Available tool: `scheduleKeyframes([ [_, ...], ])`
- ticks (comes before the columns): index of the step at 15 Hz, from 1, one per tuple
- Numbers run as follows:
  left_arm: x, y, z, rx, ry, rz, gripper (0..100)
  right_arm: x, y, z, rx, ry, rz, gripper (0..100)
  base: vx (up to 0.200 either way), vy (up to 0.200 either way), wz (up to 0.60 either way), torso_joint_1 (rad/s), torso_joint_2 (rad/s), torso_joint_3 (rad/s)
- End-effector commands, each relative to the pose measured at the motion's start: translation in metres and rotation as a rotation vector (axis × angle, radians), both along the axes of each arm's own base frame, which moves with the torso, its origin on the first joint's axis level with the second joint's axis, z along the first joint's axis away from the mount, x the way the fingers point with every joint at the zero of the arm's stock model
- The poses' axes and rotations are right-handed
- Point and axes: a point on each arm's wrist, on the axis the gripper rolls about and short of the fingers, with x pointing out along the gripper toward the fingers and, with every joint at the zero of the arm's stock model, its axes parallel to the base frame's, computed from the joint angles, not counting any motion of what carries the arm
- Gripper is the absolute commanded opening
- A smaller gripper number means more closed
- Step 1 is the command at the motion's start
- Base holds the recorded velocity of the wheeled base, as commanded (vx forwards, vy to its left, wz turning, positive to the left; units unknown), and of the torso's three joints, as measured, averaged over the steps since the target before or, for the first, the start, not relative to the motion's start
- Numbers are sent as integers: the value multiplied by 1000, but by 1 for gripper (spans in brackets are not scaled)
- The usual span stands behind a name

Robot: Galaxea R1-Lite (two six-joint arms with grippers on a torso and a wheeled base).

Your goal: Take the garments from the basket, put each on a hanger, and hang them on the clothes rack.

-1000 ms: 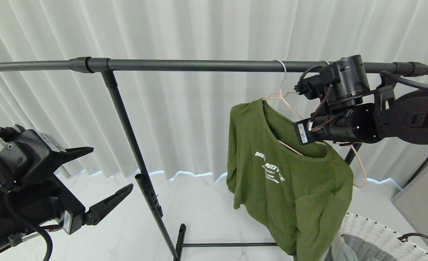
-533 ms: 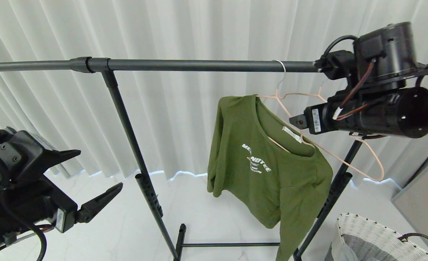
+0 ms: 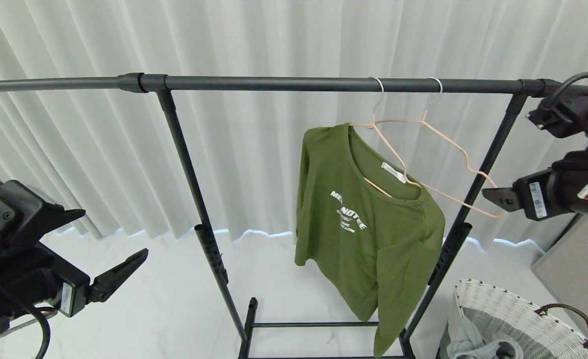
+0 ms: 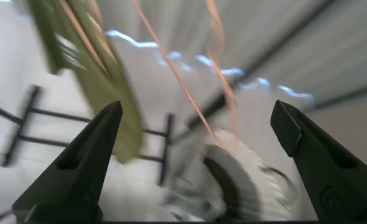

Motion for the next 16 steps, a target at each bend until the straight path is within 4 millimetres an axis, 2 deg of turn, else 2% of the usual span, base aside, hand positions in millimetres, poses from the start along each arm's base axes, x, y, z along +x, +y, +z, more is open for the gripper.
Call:
scheduleKeyframes([
  [1,0,0,0,0,1,2,100,-17,-37,-9,-67,3,-99,100,-200,0,0,-2,2,7],
  [3,-1,0,0,0,-4,0,100,-26,-55,-20,-106,31,-161,100,-200,0,0,0,0,2],
  [6,-3,0,-4,0,7,2,100,-31,-65,-25,-106,36,-215,100,-200,0,0,2,1,9],
  [12,-4,0,-5,-11,11,3,100,-30,-65,-31,-119,14,-213,100,0,0,0,0,0,0],
  [16,-5,0,-4,-51,17,14,100,-31,-65,-33,-143,23,-203,100,0,0,0,-151,334,189],
])
